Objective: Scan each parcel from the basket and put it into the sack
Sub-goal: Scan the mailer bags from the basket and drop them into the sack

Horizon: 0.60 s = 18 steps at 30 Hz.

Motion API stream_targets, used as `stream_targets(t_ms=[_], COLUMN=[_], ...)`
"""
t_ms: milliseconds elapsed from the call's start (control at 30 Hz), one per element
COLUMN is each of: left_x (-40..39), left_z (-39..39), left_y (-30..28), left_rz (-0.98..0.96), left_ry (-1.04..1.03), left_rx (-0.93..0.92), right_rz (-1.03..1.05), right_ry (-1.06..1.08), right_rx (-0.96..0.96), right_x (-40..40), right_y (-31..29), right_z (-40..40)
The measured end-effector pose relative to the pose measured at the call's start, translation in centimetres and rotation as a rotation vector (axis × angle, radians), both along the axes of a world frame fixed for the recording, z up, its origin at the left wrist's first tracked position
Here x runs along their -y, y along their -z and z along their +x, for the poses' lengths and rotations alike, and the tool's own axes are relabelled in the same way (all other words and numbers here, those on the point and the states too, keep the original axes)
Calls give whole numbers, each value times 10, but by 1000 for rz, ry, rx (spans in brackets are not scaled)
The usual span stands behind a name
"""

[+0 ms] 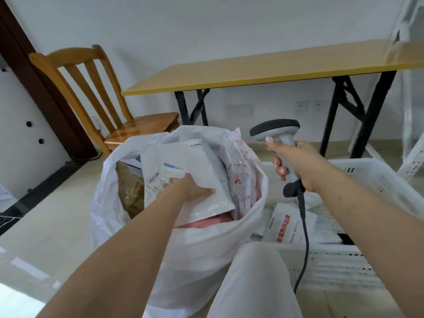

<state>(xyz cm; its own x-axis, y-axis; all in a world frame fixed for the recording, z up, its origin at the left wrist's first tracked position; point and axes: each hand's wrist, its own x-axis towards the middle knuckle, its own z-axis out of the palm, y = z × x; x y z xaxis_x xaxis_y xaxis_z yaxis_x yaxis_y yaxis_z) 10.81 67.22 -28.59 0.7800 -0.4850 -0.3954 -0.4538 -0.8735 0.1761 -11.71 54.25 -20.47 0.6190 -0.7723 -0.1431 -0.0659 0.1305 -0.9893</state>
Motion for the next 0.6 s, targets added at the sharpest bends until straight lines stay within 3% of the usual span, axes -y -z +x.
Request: stream_targets(t_ms=[133,300,400,600], left_x=[25,90,133,192], left_z=[-36,-93,-130,-175], left_y=[-34,-45,-38,0], left_rz=[-102,-422,-580,-536], left_ry=[-19,329,490,581], left_rx=[174,344,281,130], right_rz=[33,122,155,255], right_ry=[28,97,136,247], right_rx=[20,32,16,-20], right_x=[14,36,58,113], right_y=[4,21,38,82], right_z=[-23,-54,-74,-98])
